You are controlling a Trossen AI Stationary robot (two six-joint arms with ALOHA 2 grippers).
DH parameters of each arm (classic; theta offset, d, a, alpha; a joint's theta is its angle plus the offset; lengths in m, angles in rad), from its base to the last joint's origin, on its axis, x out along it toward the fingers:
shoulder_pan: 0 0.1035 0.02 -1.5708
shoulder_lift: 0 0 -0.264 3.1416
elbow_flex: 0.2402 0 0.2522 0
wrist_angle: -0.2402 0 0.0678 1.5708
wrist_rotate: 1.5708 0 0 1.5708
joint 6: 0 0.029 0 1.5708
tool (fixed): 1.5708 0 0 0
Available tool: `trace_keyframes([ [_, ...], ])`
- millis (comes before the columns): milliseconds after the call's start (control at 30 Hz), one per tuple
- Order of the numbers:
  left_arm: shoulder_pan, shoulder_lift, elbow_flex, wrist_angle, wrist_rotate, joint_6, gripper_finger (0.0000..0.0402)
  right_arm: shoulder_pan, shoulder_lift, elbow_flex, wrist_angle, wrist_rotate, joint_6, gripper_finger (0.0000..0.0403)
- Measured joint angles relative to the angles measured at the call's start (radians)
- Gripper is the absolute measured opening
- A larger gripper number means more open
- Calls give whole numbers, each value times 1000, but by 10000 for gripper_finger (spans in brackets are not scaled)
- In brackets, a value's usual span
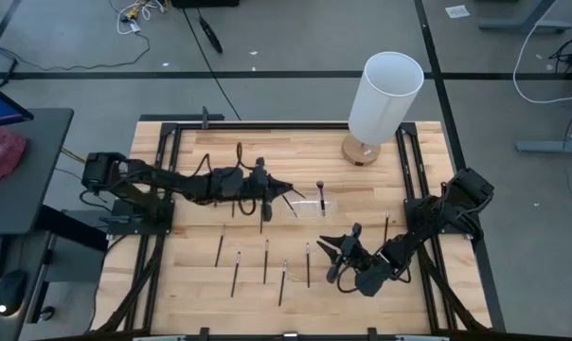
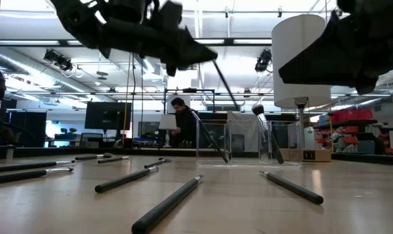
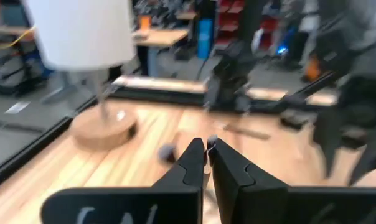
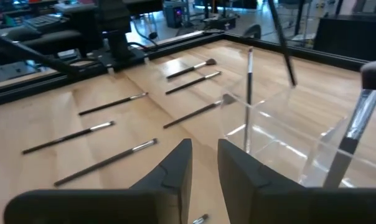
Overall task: Pick & Place Makeup Supplies
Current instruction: Put the black makeup brush into the transparent organizer
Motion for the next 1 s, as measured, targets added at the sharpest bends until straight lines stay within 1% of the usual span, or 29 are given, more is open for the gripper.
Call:
trace_keyframes([
  [100, 29, 62, -1, 49, 9, -5, 14, -21, 0, 0, -4, -1, 5, 80],
  [233, 48, 145, 2, 136, 58, -33, 15, -38, 0, 0, -5, -1, 6, 80],
  [367, 57, 202, 33, 133, 70, -62, 16, -41, 0, 0, -4, -1, 6, 80],
  [467, 62, 239, 65, 129, 154, -116, 17, -41, 0, 0, -4, -1, 3, 80],
  [533, 63, 263, 91, 107, 214, -155, 17, -41, 0, 0, -4, -1, 4, 80],
  [567, 63, 273, 109, 84, 227, -161, 17, -41, 0, 0, -4, -1, 6, 80],
  [767, 63, 338, 216, -62, 231, -158, 18, -41, 0, 0, -2, 0, 9, 80],
  [900, 63, 365, 261, -92, 228, -157, 18, -41, 0, 0, -2, 0, 10, 80],
  [1000, 63, 367, 263, -96, 221, -157, 19, -41, 0, 0, -2, 0, 10, 80],
])
